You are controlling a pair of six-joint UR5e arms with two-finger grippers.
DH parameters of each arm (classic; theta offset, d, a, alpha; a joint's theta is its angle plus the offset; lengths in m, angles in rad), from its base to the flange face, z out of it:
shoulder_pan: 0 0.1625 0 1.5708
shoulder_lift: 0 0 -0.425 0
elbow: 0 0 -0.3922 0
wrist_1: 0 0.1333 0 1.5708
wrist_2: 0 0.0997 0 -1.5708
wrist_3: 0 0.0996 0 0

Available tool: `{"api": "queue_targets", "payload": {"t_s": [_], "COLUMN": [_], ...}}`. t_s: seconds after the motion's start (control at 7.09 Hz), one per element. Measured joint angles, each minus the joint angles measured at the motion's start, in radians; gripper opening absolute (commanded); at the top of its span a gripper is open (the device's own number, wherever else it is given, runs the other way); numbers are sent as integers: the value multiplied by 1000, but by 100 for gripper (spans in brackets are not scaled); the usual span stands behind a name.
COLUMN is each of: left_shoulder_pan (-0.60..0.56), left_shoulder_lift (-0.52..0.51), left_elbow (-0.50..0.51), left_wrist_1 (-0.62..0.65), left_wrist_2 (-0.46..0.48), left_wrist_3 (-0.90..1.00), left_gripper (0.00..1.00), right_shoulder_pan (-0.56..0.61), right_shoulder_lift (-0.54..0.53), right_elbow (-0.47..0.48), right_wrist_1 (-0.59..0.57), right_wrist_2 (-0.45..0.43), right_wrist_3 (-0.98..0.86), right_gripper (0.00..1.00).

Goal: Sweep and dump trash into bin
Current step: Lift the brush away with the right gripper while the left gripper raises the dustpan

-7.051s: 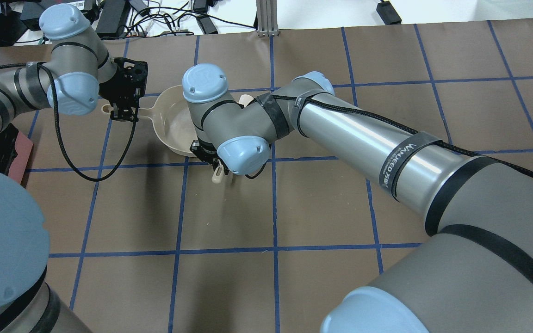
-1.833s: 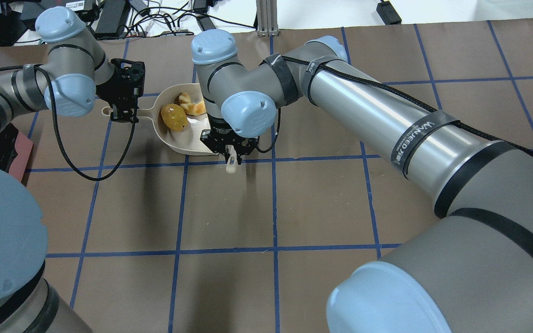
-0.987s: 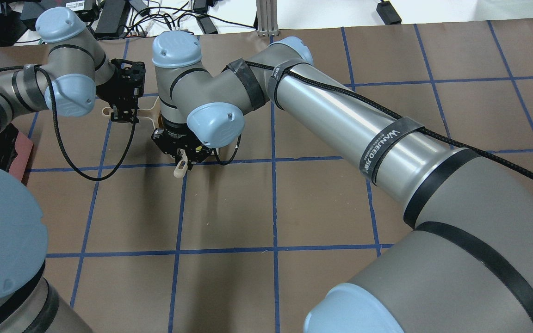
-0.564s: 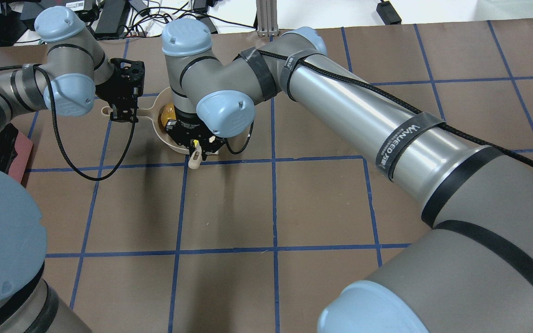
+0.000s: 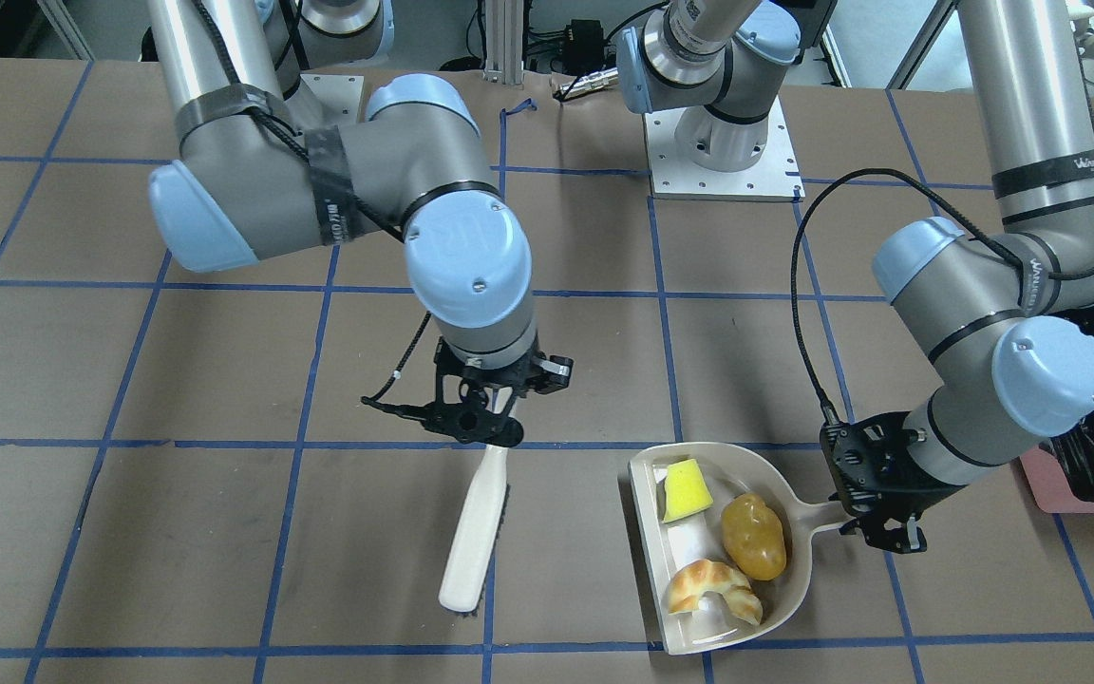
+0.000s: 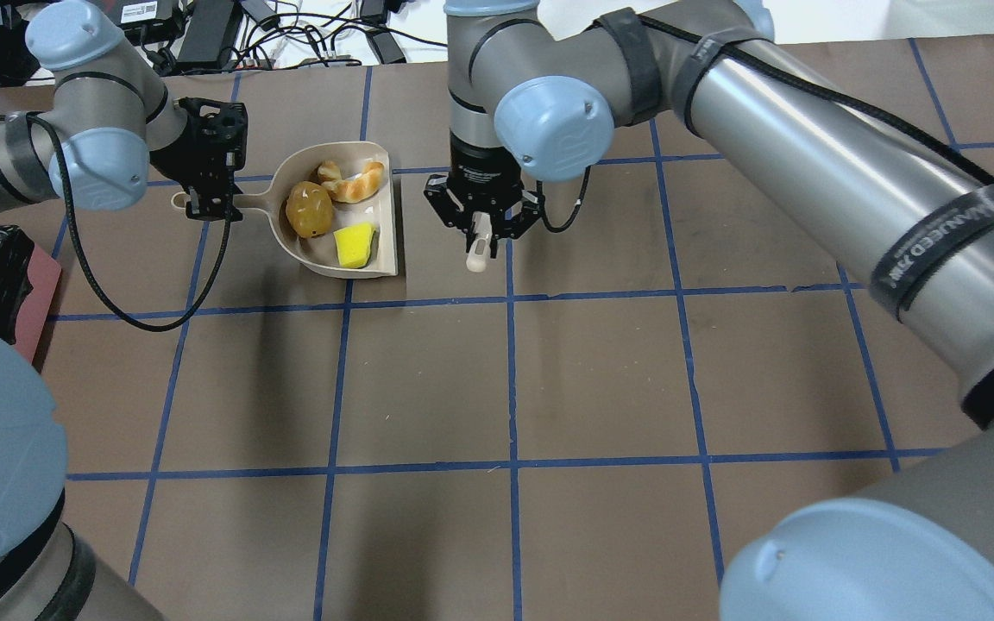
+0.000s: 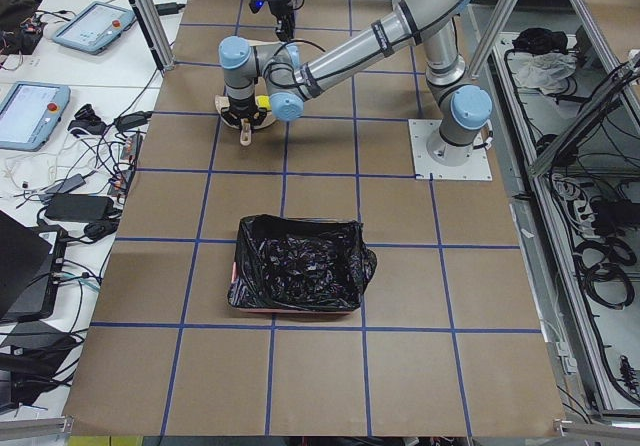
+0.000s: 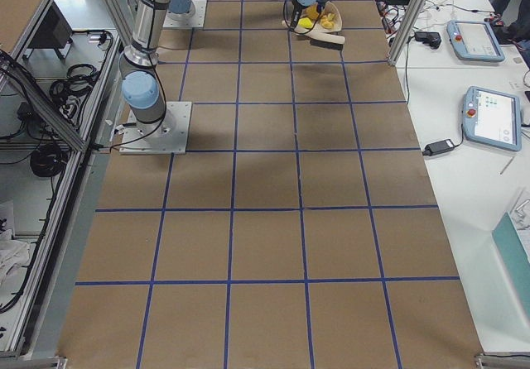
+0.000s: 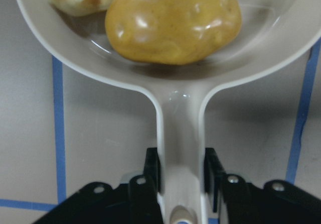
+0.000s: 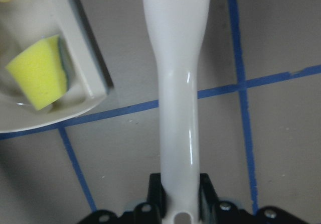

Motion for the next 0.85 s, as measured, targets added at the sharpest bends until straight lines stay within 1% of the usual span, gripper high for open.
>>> {"api": "queue_targets", "payload": {"t_s": [0.28, 0.42, 0.56, 0.71, 0.85], "left_shoulder_pan": [54, 89, 132, 191, 259], "left_shoulder_lift": [38, 57, 74, 91, 107], "left_elbow": [30, 60, 97, 131, 153], "left_wrist_1": [-81, -142, -209, -268, -301], "left_wrist_2": [10, 24, 30, 32, 33], "left_wrist_3": [19, 46, 92, 155, 229], "left_gripper": [19, 18, 15, 11, 6], "right_shoulder_pan": [-99, -152, -208, -262, -309], "right_shoulder_lift": [-112, -165, -208, -241, -262], "right_elbow": [141, 205, 253, 284, 302], "right_wrist_1": [-5, -5, -1, 9, 23], "right_wrist_2": [-2, -3, -10, -34, -61], "right_wrist_3": [-106, -166, -230, -297, -365], "right_gripper": [0, 0, 0, 0, 0]}}
